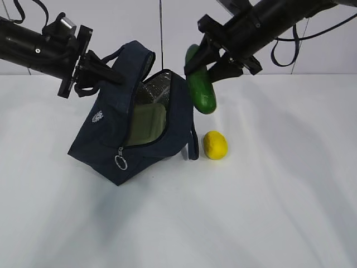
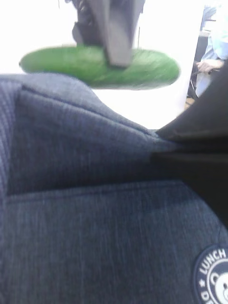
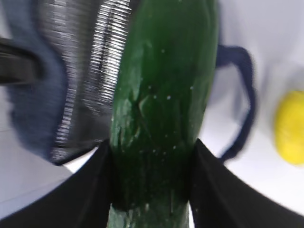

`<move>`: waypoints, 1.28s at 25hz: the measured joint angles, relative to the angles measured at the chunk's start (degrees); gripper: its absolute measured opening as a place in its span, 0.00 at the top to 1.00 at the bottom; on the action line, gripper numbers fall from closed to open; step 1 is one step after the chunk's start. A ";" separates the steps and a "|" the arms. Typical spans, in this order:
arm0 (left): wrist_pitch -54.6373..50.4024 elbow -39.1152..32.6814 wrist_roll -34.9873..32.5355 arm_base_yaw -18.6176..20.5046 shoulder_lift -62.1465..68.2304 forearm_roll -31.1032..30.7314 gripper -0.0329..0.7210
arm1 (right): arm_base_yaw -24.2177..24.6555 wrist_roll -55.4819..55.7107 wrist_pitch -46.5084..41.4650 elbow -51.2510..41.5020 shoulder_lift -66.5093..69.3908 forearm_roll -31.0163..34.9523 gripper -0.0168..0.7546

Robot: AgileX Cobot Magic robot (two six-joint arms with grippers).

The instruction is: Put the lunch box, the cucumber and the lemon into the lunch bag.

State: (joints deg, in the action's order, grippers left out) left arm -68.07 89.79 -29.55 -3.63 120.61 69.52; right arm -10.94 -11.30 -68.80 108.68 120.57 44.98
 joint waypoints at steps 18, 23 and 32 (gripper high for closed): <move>0.00 0.00 -0.79 0.00 0.00 2.96 0.97 | -5.15 -2.27 8.16 0.25 7.90 13.88 0.53; 0.00 0.00 -0.91 -0.60 0.00 3.05 0.97 | -5.15 -2.27 9.52 0.25 9.26 14.49 0.53; 0.00 0.00 -1.26 -1.54 0.00 3.59 0.97 | -5.15 -3.27 11.70 0.25 10.30 16.79 0.50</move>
State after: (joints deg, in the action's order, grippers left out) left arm -68.07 89.79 -30.81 -5.18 120.61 73.11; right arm -16.10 -14.57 -57.09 108.94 130.87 61.77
